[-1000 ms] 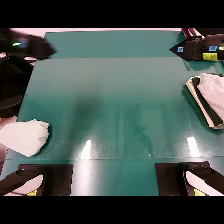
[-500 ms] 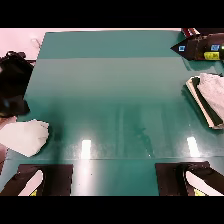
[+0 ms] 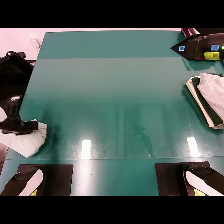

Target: Fold the shirts.

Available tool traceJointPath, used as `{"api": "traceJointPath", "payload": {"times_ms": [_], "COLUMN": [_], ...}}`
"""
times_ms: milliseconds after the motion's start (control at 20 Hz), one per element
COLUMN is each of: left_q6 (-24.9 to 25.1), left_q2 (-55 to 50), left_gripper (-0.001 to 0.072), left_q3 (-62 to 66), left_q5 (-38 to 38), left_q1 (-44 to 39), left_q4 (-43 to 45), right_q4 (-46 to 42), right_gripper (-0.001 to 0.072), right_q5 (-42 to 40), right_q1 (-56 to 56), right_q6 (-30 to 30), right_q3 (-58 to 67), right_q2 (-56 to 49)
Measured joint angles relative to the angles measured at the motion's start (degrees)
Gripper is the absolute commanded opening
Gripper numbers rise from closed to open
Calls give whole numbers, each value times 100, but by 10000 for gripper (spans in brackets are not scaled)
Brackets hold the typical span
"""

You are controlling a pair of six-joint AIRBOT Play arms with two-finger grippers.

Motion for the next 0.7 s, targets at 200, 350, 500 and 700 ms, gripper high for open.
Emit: {"api": "traceJointPath", "payload": {"times_ms": [200, 350, 500, 700], "left_q6": [-66, -85, -118, -197], "left_q2": [4, 7, -33, -529], "left_gripper": [20, 19, 19, 20], "left_q3": [1838, 3488, 4544, 5086], "left_q5": [-437, -629, -520, -407], "left_q1": [-343, -1244, -2376, -3773], "left_q4": [-52, -181, -205, -133], "right_q4": [11, 11, 7, 2], "right_gripper": [19, 19, 18, 18], "right_q5": [-79, -155, -166, 17], "right_q1": [0, 0, 0, 2], "right_q6": [0, 0, 0, 0], "right_q3": [162, 592, 1209, 2065], "right_q2": [-2, -70, -269, -664]}}
